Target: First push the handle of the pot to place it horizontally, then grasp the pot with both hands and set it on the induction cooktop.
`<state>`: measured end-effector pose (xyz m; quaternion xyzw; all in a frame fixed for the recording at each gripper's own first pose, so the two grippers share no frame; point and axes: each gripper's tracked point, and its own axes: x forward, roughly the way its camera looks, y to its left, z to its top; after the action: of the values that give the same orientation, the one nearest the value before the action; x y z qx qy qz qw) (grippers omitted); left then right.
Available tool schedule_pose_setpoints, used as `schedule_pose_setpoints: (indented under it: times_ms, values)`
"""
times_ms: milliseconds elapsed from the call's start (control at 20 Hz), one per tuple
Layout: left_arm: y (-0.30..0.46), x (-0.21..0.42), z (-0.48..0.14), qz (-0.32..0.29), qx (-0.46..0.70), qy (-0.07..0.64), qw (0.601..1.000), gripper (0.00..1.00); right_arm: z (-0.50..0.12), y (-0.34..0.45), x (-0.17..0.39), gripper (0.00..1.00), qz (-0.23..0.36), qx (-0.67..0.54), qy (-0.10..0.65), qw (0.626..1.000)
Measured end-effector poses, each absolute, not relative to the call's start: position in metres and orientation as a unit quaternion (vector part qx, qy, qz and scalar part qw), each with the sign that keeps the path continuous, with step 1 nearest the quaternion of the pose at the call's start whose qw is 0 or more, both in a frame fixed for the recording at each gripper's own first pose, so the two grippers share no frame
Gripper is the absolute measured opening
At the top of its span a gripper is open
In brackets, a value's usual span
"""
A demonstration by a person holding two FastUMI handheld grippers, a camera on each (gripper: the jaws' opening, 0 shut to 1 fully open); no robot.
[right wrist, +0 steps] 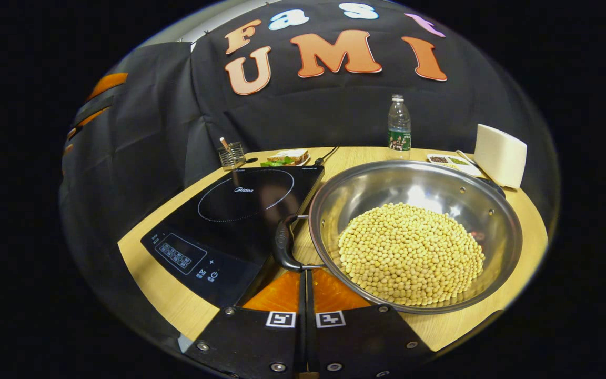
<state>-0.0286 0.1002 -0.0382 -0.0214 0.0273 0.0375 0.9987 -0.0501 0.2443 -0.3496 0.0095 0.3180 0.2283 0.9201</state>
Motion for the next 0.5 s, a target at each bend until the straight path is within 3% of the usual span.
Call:
schedule_pose_setpoints:
  times_ms: [500]
  values:
    - [0.096, -0.025, -0.038, 0.027, -0.015, 0.025, 0.999, 0.96, -0.352, 0.257, -0.029, 0.00, 0.194, 0.055, 0.331, 0.922]
